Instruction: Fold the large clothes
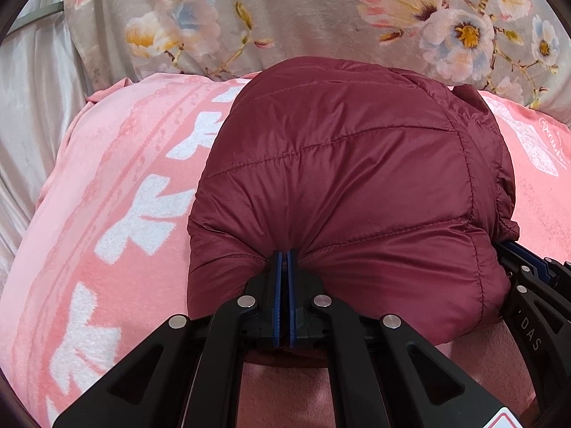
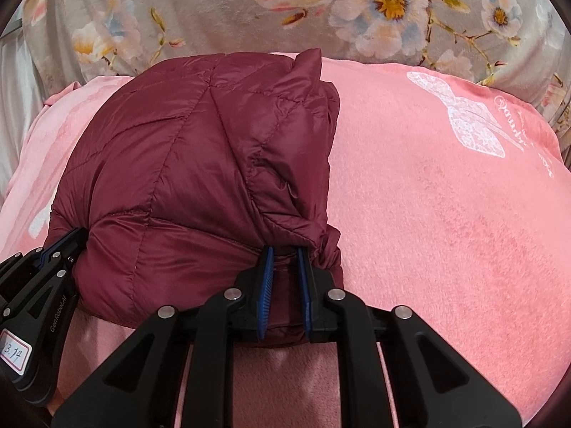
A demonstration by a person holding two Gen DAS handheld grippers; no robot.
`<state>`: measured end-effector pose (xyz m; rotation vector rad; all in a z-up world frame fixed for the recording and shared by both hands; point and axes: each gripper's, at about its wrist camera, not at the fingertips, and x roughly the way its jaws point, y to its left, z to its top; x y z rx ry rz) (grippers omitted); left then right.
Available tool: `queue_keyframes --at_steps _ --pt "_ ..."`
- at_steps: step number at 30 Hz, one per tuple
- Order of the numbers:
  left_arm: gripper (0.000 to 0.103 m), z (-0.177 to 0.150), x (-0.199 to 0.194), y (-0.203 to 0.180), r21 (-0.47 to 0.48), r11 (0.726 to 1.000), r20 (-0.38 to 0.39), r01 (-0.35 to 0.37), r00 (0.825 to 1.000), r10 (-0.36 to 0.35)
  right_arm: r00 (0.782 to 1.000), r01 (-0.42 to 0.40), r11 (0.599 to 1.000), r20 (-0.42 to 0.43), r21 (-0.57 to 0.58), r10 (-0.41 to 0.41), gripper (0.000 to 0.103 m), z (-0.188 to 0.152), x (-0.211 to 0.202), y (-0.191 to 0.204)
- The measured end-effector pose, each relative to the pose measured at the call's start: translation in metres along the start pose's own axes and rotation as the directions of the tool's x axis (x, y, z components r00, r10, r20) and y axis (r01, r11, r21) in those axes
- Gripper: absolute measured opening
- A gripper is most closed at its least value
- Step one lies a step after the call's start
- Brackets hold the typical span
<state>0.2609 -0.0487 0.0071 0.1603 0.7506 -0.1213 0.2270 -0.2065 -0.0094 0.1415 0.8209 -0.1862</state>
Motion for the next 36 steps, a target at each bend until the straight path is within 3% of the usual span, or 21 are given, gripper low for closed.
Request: queue_keyframes --at_steps 1,3,4,5,7,8,9,10,17,24,29,36 --pt "0.001 0.000 -0.001 0.000 -0.001 1.000 0.004 -0.002 1.000 0.002 1.000 -0.007 1.000 0.004 0.010 0.007 0.014 0.000 -0.001 -0.002" --pt "0.004 -0.001 -0.005 0.001 -0.009 1.000 0.021 -0.003 1.000 0.003 0.999 -0.003 0.999 0.038 0.044 0.001 0.026 -0.002 -0.011 -0.008" --pt "0.006 -0.002 -0.008 0.002 -0.010 1.000 0.029 -0.005 1.000 0.005 0.998 0.019 0.998 0.054 0.052 -0.021 0.049 -0.004 -0.019 -0.010" --pt "0.011 -0.004 -0.013 0.002 -0.006 1.000 0.040 -0.010 0.999 0.010 0.996 0.034 0.998 0.075 0.051 -0.038 0.064 -0.008 -0.029 -0.011" --pt "0.031 -0.013 -0.030 0.002 0.009 1.000 0.078 -0.005 0.997 0.004 0.992 0.048 0.998 0.114 0.028 -0.051 0.073 -0.022 -0.051 -0.010" --pt "0.058 -0.018 -0.037 0.001 0.016 1.000 0.094 -0.012 0.996 0.011 0.992 0.052 0.999 0.116 0.015 -0.053 0.076 -0.030 -0.060 -0.009" --pt "0.093 -0.025 -0.047 -0.002 0.023 0.999 0.108 -0.046 0.993 0.044 0.992 0.050 0.999 0.116 0.005 -0.050 0.078 -0.040 -0.068 -0.009" --pt "0.098 -0.032 -0.057 -0.002 0.024 0.996 0.123 -0.083 0.989 0.079 0.992 0.047 0.999 0.117 -0.001 -0.046 0.083 -0.049 -0.075 -0.010" --pt "0.098 -0.078 -0.097 0.004 0.030 0.997 0.089 -0.066 0.994 0.063 0.992 0.047 0.999 0.115 -0.019 -0.045 0.092 -0.094 -0.113 -0.010" --pt "0.098 -0.106 -0.116 0.011 -0.003 0.995 0.052 -0.096 0.994 0.096 0.998 0.028 0.999 0.056 -0.039 -0.026 0.091 -0.130 -0.133 -0.001" --pt "0.096 -0.124 -0.124 0.018 -0.031 0.995 -0.002 -0.095 0.996 0.095 0.998 0.040 0.998 0.056 -0.047 -0.037 0.092 -0.143 -0.145 0.004" --pt "0.096 -0.131 -0.134 0.016 -0.025 0.991 0.028 -0.129 0.991 0.129 0.999 0.031 0.999 0.032 -0.034 -0.030 0.092 -0.146 -0.143 0.001"
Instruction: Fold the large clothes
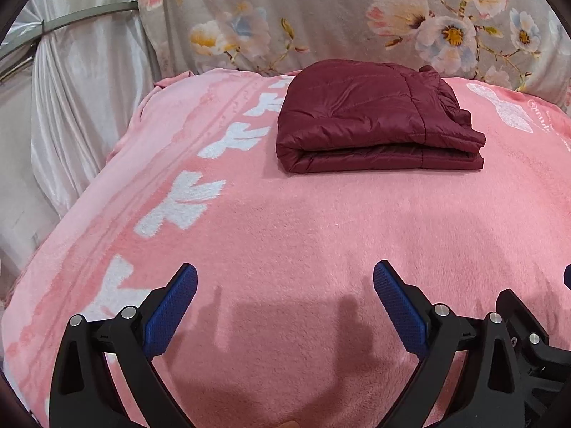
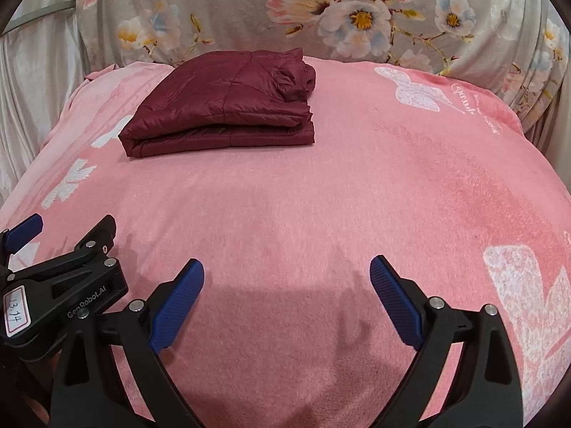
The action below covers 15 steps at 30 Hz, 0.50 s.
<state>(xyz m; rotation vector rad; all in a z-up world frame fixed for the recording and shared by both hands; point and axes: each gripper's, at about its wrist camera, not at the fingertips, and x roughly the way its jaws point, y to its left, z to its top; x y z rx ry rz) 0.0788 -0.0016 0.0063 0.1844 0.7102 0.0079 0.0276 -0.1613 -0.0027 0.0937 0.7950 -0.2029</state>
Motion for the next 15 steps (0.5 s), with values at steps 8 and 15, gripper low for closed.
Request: queue_keyframes --at_steps 8,15 --pt "0.095 0.0004 0.0035 -0.0035 0.016 1.000 -0.014 -0.006 1.000 0.006 1.000 -0.007 1.000 -0.006 0.008 0.007 0.092 -0.0005 0.0016 -0.0019" --pt "0.092 -0.0001 0.0028 -0.0055 0.017 1.000 -0.014 -0.008 1.000 0.009 1.000 -0.001 1.000 -0.006 0.004 0.001 0.092 -0.0006 0.0024 -0.0028"
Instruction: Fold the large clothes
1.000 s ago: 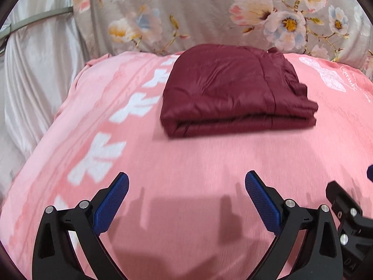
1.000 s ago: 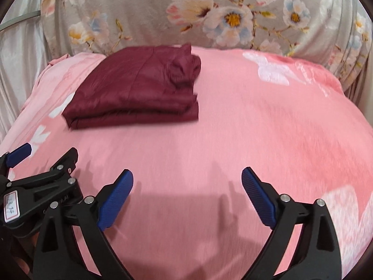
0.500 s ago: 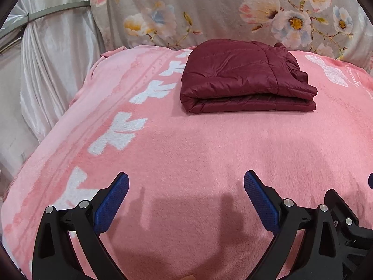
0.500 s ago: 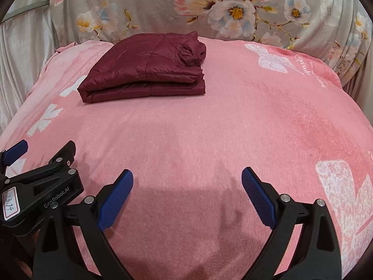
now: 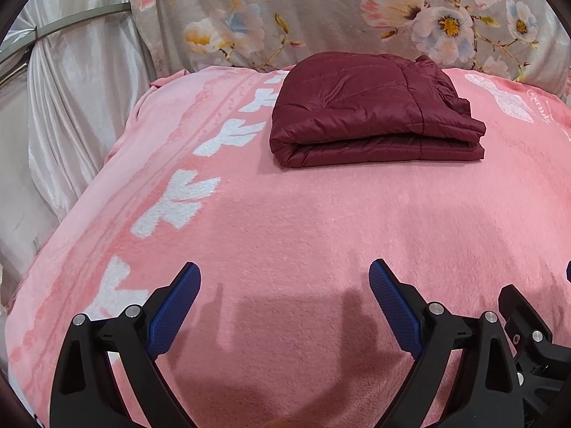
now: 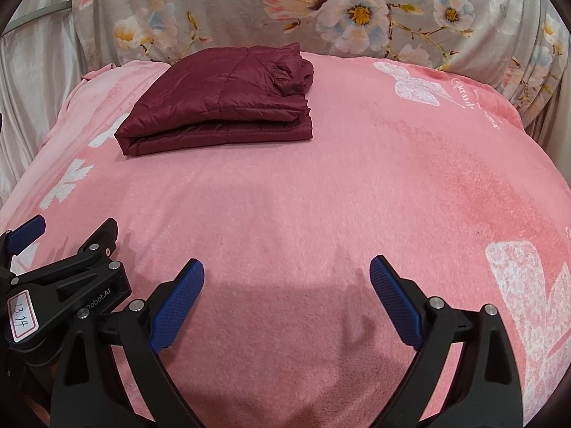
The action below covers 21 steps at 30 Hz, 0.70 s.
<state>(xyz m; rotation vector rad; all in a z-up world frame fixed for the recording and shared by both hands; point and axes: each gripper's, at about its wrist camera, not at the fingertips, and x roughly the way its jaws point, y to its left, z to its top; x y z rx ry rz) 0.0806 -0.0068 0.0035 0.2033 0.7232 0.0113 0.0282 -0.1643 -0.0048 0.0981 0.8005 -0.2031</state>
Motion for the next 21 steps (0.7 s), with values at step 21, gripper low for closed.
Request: queue_keyframes --at_steps 21 --pt "0.091 0.0005 0.0003 0.0003 -0.002 1.000 0.001 0.001 1.000 -0.001 1.000 0.024 1.000 0.016 -0.017 -0.024 0.092 0.0002 -0.0033 0.0009"
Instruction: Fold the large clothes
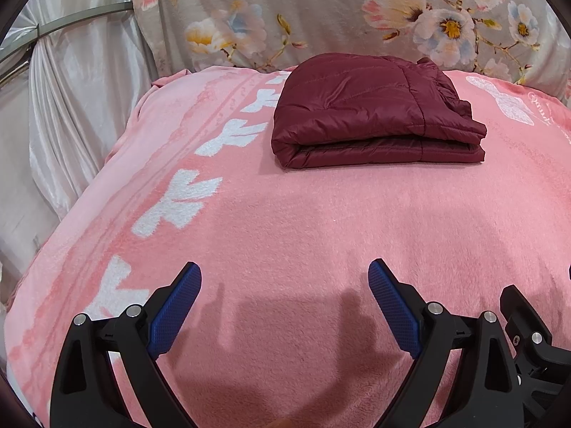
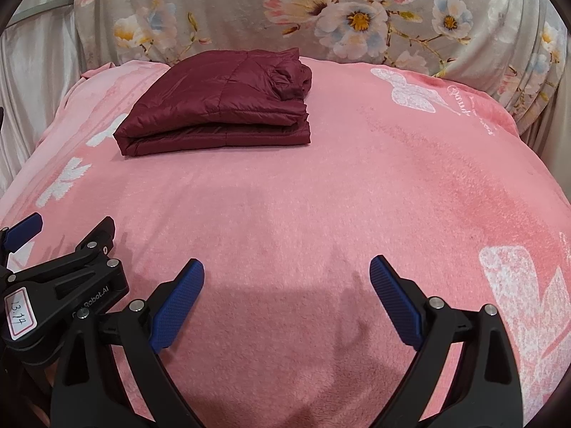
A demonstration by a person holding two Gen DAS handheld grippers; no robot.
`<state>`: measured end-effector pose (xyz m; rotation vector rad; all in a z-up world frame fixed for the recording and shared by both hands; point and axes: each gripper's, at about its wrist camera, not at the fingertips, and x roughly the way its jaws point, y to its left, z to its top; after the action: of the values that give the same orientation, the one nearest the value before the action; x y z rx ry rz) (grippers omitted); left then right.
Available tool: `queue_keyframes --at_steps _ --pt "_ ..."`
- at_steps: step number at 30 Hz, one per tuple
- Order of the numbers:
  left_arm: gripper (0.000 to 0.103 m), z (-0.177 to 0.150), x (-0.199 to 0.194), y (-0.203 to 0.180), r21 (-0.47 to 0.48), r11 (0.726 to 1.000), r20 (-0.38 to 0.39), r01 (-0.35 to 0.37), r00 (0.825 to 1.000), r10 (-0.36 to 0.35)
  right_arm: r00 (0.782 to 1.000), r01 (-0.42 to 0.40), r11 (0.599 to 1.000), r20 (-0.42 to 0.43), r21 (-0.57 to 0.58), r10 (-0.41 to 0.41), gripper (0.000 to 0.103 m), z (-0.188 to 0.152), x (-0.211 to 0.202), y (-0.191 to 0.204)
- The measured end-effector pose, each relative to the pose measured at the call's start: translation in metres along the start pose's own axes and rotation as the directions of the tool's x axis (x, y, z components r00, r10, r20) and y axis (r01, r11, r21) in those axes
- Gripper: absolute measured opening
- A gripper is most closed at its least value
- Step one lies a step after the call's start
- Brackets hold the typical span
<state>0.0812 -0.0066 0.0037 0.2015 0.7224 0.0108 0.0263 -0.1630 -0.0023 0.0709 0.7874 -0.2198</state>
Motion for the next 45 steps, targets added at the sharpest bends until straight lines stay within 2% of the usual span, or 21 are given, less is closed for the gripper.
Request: queue_keyframes --at_steps 45 --pt "0.088 0.0007 -0.0022 -0.0009 -0.005 1.000 0.008 0.001 1.000 -0.001 1.000 -0.008 1.000 0.009 0.010 0.008 0.095 0.0006 -0.0016 -0.0030"
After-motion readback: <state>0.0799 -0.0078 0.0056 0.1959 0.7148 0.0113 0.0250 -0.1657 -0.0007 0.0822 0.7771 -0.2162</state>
